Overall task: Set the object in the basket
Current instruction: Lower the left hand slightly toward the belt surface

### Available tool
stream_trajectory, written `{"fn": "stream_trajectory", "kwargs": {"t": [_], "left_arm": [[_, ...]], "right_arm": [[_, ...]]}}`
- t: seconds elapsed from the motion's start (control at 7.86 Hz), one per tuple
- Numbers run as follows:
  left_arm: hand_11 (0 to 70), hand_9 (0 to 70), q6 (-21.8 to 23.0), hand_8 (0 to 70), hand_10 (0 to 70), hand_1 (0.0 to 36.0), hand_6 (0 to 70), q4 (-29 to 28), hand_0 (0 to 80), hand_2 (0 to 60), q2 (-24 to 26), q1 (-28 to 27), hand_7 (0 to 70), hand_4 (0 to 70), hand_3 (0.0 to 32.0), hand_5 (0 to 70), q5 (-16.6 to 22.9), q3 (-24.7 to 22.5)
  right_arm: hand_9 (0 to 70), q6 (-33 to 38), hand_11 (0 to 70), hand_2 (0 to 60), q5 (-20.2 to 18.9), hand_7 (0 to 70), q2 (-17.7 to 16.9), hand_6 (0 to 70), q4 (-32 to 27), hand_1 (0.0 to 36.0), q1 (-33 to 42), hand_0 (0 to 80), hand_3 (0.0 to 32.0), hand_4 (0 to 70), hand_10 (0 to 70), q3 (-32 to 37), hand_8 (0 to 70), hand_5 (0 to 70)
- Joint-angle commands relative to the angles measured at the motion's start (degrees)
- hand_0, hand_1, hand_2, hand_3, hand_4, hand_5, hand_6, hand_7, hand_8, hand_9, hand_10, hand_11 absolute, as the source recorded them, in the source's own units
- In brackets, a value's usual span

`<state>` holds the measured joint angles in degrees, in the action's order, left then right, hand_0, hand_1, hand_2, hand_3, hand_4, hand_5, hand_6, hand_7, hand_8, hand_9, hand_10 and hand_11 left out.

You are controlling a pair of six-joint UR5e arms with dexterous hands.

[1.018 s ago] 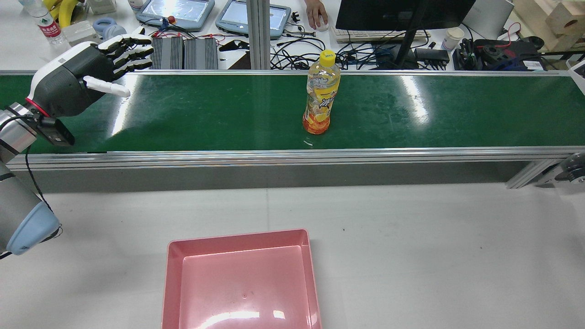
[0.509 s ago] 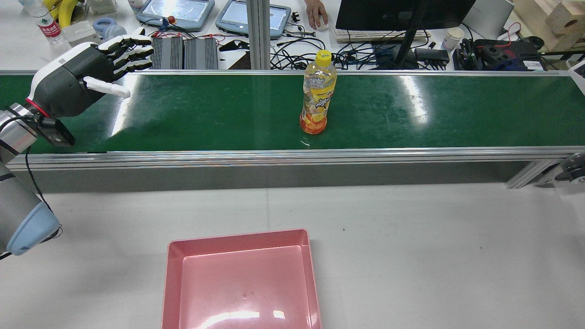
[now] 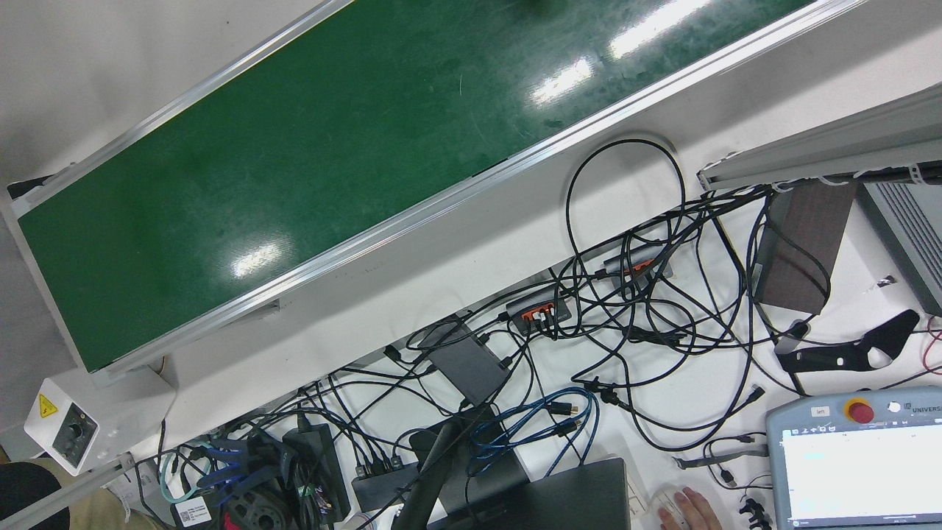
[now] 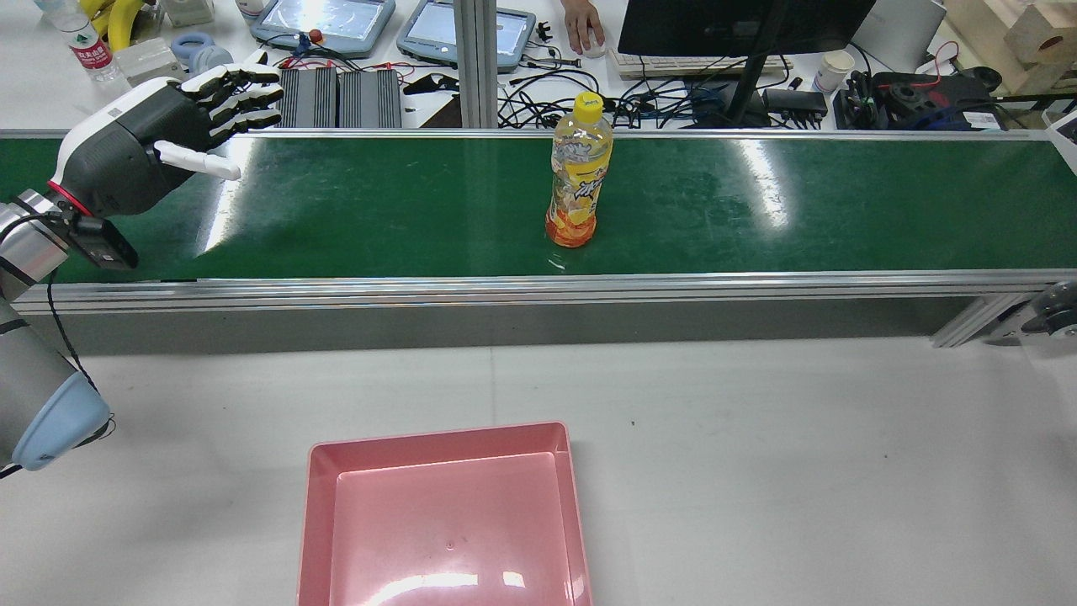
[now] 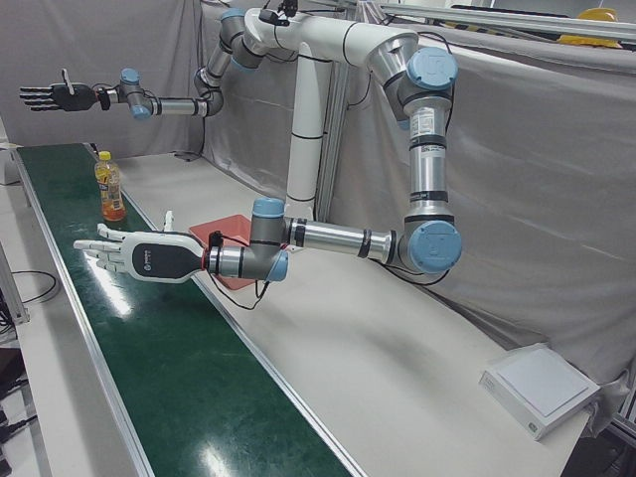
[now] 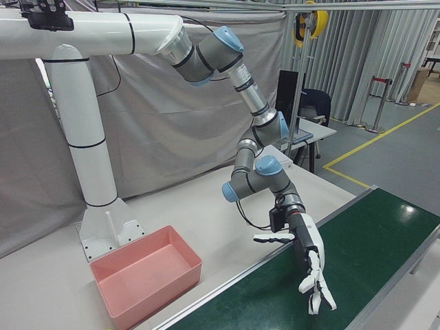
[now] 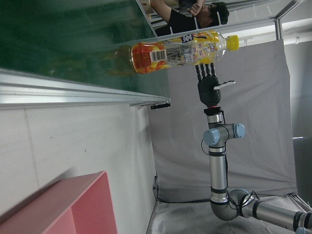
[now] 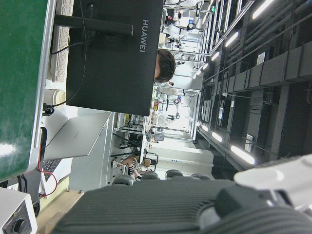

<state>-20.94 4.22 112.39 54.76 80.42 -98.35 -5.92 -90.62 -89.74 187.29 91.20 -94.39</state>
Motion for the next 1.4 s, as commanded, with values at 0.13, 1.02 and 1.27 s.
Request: {"fn": "stream_trajectory", "kwargs": {"t": [0.13, 1.02, 1.27], "left_arm": [[15.3, 11.6, -0.1, 11.0, 9.4, 14.8, 1.9, 0.0, 52.6, 1.1, 0.0, -0.1, 1.9, 13.3, 2.2, 26.7, 0.0, 0.0], [15.5, 11.6, 1.2, 11.0, 9.6, 14.8, 1.5, 0.0, 52.6, 0.8, -0.1, 0.3, 1.9, 13.2, 2.8, 25.9, 0.1, -0.8], [16.3, 11.5, 1.0, 11.0, 10.1, 14.8, 1.8, 0.0, 52.4, 1.3, -0.2, 0.1, 2.1, 13.2, 2.4, 26.6, 0.0, -0.7]], "right_arm": [[0.0, 0.0, 0.0, 0.0, 0.0, 0.0, 0.0, 0.0, 0.0, 0.0, -0.1, 0.0, 0.0, 0.0, 0.0, 0.1, 0.0, 0.0], [0.0, 0.0, 0.0, 0.0, 0.0, 0.0, 0.0, 0.0, 0.0, 0.0, -0.1, 0.0, 0.0, 0.0, 0.0, 0.0, 0.0, 0.0], [0.0, -0.1, 0.0, 0.0, 0.0, 0.0, 0.0, 0.0, 0.0, 0.0, -0.1, 0.0, 0.0, 0.0, 0.0, 0.2, 0.0, 0.0]]}}
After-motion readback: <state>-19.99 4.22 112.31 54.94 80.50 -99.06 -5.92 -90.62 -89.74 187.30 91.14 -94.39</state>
